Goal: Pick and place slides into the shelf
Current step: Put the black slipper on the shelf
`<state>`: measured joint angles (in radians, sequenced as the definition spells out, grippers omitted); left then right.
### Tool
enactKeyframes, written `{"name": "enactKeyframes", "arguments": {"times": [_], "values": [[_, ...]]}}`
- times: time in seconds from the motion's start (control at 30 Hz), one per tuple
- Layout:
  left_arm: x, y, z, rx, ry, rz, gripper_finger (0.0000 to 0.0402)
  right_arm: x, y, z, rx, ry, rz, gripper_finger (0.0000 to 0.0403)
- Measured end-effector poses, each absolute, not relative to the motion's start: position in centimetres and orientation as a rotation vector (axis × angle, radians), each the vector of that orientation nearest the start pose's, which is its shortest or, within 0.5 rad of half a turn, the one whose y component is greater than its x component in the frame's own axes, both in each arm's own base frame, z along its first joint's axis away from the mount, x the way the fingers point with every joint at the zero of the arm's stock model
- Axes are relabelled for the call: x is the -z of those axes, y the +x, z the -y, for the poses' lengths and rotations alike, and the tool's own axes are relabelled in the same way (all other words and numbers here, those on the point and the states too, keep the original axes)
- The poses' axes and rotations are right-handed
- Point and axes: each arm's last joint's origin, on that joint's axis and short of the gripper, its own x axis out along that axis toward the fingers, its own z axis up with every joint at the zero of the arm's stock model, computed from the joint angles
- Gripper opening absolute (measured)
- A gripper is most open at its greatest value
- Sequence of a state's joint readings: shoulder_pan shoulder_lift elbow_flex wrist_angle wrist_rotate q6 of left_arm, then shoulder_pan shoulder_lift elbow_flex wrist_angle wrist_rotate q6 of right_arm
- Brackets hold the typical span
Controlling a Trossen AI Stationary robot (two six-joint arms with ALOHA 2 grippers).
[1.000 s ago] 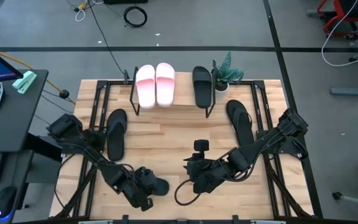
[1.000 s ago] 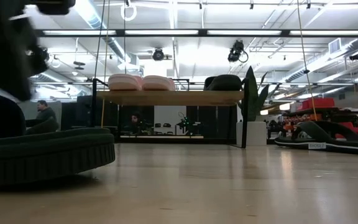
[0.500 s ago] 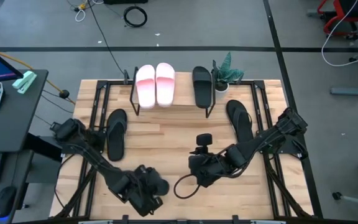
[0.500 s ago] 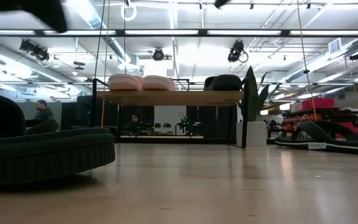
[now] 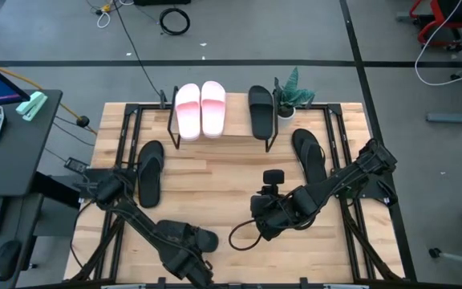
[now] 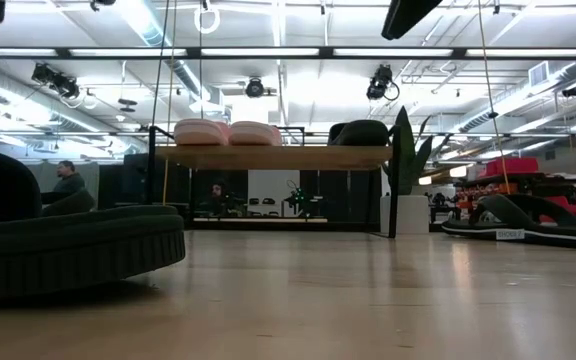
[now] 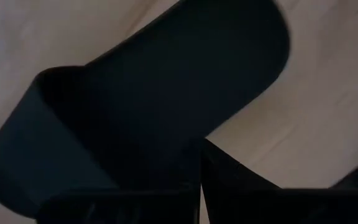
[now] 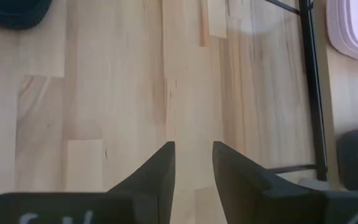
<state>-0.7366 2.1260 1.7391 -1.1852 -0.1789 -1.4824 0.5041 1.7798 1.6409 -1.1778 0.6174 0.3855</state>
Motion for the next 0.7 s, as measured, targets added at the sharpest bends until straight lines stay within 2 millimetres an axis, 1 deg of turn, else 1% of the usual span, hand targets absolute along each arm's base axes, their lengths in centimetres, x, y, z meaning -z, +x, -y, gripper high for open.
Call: {"name": "enactKeyframes", "arguments": {"times": [0.2, 0.37, 0.43, 0.57, 0.7], "values": [[-19.0, 30.7, 26.6, -0.648, -0.473, -1.35, 0.0006, -29.9, 31.3, -15.4, 0.306, -0.351, -1.056, 0.0113], [-19.0, 31.4, 26.1, -0.51, -0.34, -1.384, 0.001, -29.9, 31.4, -15.4, 0.306, -0.347, -1.053, 0.0113], [-19.0, 31.7, 25.6, -0.513, -0.341, -1.387, 0.0016, -29.9, 31.4, -15.4, 0.306, -0.347, -1.053, 0.0113], [-19.0, 32.0, 25.3, -0.532, -0.358, -1.377, 0.004, -29.9, 31.4, -15.4, 0.306, -0.348, -1.053, 0.0113], [-19.0, 32.1, 25.2, -0.541, -0.374, -1.381, 0.0081, -29.9, 31.4, -15.4, 0.307, -0.349, -1.052, 0.0113]]}}
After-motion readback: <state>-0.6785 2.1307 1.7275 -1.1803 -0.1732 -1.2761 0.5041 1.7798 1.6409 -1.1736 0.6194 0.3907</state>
